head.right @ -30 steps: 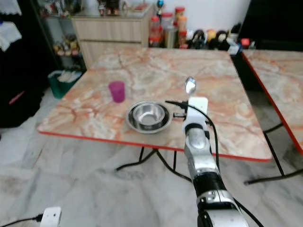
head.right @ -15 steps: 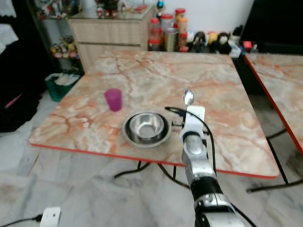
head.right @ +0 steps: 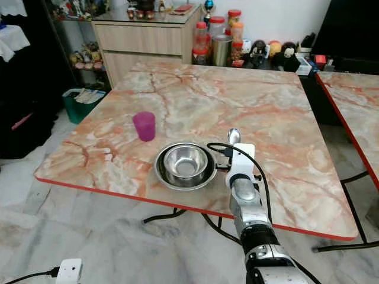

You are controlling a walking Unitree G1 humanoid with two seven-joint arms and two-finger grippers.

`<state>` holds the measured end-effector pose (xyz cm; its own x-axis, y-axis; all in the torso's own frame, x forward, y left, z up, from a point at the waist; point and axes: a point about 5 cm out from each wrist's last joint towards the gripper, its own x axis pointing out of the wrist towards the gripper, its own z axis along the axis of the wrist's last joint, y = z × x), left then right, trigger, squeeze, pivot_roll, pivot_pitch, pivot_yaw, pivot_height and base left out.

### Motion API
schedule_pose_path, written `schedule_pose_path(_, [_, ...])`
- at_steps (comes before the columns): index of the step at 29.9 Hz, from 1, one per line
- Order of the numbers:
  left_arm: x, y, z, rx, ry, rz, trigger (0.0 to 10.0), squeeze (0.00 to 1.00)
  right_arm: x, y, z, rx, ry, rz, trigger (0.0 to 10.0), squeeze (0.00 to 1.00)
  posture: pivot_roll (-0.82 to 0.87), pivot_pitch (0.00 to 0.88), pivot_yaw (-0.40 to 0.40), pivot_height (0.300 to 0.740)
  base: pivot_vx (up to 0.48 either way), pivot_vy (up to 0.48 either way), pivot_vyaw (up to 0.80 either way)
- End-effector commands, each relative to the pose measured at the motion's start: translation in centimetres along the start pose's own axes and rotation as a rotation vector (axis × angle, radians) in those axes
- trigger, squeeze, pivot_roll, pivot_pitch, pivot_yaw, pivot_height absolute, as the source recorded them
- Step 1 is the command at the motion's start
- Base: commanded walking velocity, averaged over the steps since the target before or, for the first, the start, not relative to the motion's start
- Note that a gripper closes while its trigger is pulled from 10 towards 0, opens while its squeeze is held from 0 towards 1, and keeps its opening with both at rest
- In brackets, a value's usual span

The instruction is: Setting the table

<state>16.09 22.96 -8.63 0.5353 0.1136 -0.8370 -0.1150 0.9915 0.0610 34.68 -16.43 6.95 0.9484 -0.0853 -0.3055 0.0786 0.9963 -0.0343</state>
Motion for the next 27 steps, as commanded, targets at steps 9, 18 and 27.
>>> schedule_pose_path(9, [0.0,0.3,-0.2,0.012,0.014,0.008,10.0,0.0,0.5,0.2,0.0,0.017,0.057,0.012,10.0,0.0,0.03,0.0,0.006,0.74,0.0,0.0,0.0])
schedule_pose_path(18, [-0.1,0.3,-0.2,0.014,0.02,0.004,10.0,0.0,0.7,-0.6,-0.4,0.04,0.107,-0.021,10.0,0.0,0.04,0.0,0.007,0.74,0.0,0.0,0.0])
schedule_pose_path(27, [-0.1,0.3,-0.3,0.016,0.023,0.002,10.0,0.0,0.7,-0.4,-1.1,0.029,0.161,-0.008,10.0,0.0,0.04,0.0,0.006,0.74,0.0,0.0,0.0])
